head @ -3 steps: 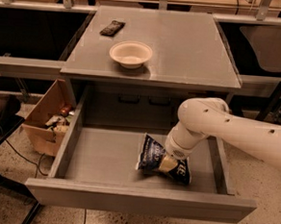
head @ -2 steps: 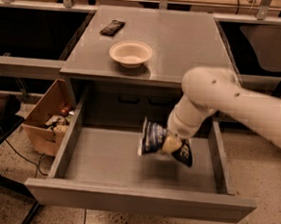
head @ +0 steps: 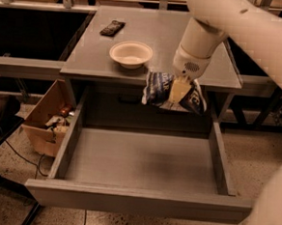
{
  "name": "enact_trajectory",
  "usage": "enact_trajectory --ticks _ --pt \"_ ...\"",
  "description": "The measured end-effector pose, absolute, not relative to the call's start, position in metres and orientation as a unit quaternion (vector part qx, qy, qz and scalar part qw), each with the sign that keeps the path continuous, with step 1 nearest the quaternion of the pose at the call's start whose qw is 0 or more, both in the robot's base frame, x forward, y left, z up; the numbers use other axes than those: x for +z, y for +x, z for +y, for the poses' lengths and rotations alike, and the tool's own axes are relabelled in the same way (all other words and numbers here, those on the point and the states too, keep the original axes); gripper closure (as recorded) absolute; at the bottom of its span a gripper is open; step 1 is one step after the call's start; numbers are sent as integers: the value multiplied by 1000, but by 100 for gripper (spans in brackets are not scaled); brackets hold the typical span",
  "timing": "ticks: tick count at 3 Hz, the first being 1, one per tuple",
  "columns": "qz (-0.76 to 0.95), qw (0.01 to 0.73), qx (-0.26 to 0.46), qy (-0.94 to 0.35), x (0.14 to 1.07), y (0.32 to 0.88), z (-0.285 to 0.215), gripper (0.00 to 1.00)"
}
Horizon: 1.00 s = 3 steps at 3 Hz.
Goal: Pick blue chip bag from top drawer and place on counter
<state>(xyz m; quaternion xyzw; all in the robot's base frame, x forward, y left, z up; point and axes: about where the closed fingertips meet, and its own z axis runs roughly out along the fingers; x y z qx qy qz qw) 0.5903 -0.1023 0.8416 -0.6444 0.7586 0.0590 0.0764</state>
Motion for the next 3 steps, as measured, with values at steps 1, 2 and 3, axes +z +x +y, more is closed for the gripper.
enact_trajectory --ticks 1,2,3 --pt "781 56 54 -620 876 612 -123 100" --pt "811 111 2 -575 942 638 -156 100" --pt "827 209 -70 -517 1009 665 -195 100"
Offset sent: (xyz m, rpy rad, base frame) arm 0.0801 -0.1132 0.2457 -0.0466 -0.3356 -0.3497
